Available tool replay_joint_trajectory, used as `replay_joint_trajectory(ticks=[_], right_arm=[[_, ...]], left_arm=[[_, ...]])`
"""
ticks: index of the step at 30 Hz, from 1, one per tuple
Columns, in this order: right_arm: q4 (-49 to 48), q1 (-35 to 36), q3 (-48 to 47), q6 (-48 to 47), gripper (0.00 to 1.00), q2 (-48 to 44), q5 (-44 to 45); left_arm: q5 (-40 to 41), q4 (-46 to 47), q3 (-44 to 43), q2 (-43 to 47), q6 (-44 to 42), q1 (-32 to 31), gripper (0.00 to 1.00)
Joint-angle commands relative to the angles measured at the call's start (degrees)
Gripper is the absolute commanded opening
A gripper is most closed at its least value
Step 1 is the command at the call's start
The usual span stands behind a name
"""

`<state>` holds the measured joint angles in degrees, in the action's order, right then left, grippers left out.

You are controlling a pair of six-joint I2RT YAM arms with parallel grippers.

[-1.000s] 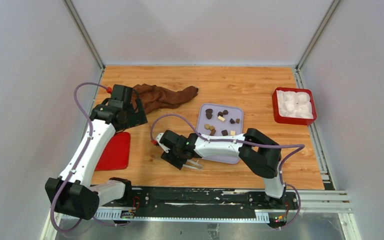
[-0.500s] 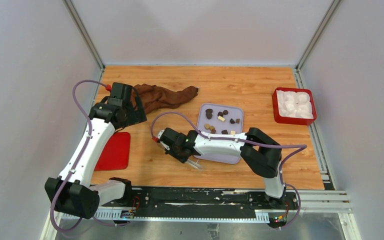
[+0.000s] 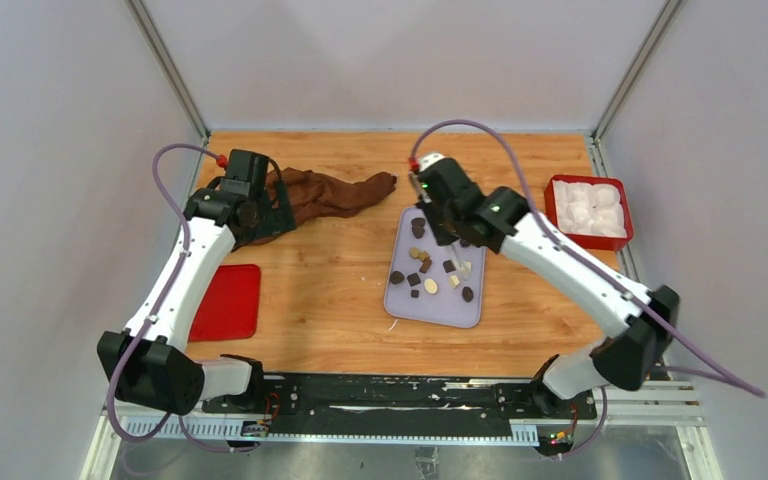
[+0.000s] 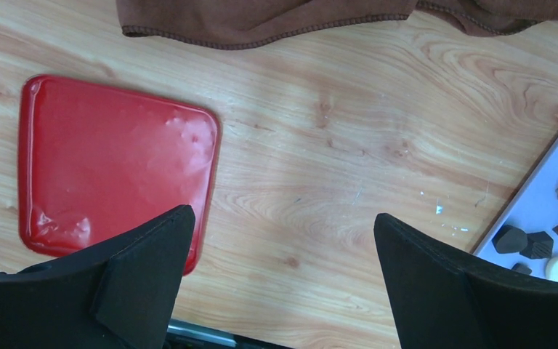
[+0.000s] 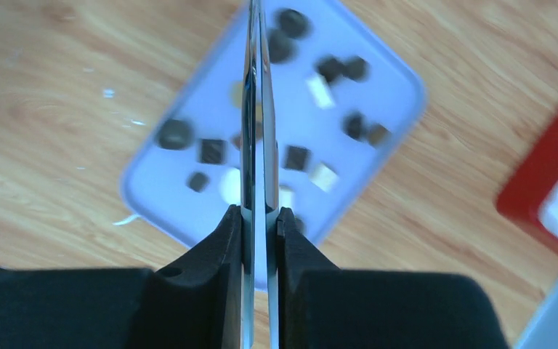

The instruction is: Pack the chocolate

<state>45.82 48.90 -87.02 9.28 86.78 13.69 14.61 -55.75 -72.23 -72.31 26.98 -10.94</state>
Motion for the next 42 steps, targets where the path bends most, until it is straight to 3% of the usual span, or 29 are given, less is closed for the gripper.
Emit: replay_joint_trajectory(ticks=[1, 8, 22, 28, 42], right_arm=[[8.1, -6.0, 5.9, 2.5, 0.0, -7.6, 3.1], [15.7, -13.0, 10.5, 5.4, 0.01, -12.6, -1.3], [23.9, -13.5, 17.9, 9.1, 0.13, -12.4, -16.4], [24.5, -13.5, 18.5, 7.9, 0.26, -9.9, -15.5], [21.8, -13.7, 15.6, 5.1, 0.38, -0.9, -15.3]], left_arm=[[-1.5, 0.5, -0.8, -0.3, 0.7, 0.2, 1.0], [-5.7, 3.2, 1.4, -0.8, 1.8, 0.2, 1.0], [-9.8, 4.9, 1.2, -3.4, 2.7, 0.2, 1.0], [-10.8, 6.0, 1.7, -4.0, 3.2, 0.2, 1.0], [-10.0, 6.2, 2.5, -3.0, 3.1, 0.2, 1.0]])
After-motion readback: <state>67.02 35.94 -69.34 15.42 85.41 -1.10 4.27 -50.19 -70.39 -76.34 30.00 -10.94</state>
